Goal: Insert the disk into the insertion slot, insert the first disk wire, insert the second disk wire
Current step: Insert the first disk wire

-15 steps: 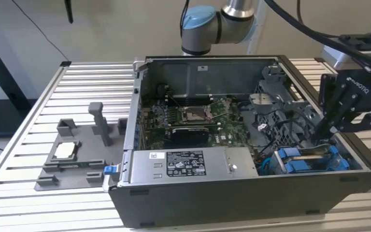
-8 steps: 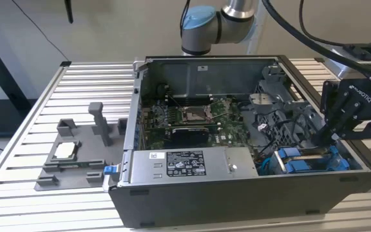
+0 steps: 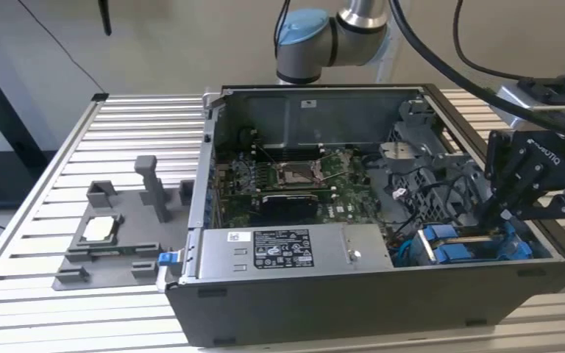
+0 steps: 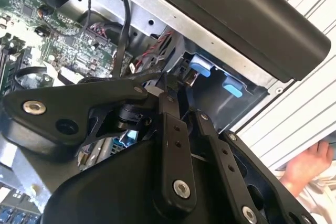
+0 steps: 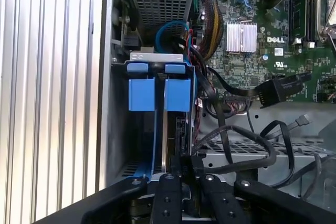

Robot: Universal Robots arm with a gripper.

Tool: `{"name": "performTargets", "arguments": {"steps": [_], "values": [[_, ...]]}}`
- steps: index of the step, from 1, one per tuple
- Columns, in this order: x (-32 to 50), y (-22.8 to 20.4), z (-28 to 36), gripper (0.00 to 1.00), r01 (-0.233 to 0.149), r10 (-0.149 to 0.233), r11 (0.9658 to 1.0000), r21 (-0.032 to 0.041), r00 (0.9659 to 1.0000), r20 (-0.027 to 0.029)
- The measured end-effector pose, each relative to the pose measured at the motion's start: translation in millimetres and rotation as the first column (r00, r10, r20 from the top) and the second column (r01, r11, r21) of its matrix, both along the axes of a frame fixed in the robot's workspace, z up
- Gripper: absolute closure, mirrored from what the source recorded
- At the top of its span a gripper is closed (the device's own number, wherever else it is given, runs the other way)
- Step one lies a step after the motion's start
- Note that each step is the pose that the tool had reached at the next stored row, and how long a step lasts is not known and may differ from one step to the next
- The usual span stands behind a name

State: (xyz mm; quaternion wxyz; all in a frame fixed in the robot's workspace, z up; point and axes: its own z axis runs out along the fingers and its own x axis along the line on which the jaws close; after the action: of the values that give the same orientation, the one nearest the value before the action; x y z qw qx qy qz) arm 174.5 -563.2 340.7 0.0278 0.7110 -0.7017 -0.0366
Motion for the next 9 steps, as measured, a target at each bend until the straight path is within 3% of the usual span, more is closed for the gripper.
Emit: {"name": "performTargets", "arguments": {"steps": [5, 9], "values": [[0.3, 0.0, -0.2, 0.81, 0.000, 0.000, 1.0000, 0.0034, 1.0000, 0.0004], [0.6, 0.1, -1.2, 0.81, 0.000, 0.000, 1.0000, 0.0048, 1.0000, 0.0051]]}}
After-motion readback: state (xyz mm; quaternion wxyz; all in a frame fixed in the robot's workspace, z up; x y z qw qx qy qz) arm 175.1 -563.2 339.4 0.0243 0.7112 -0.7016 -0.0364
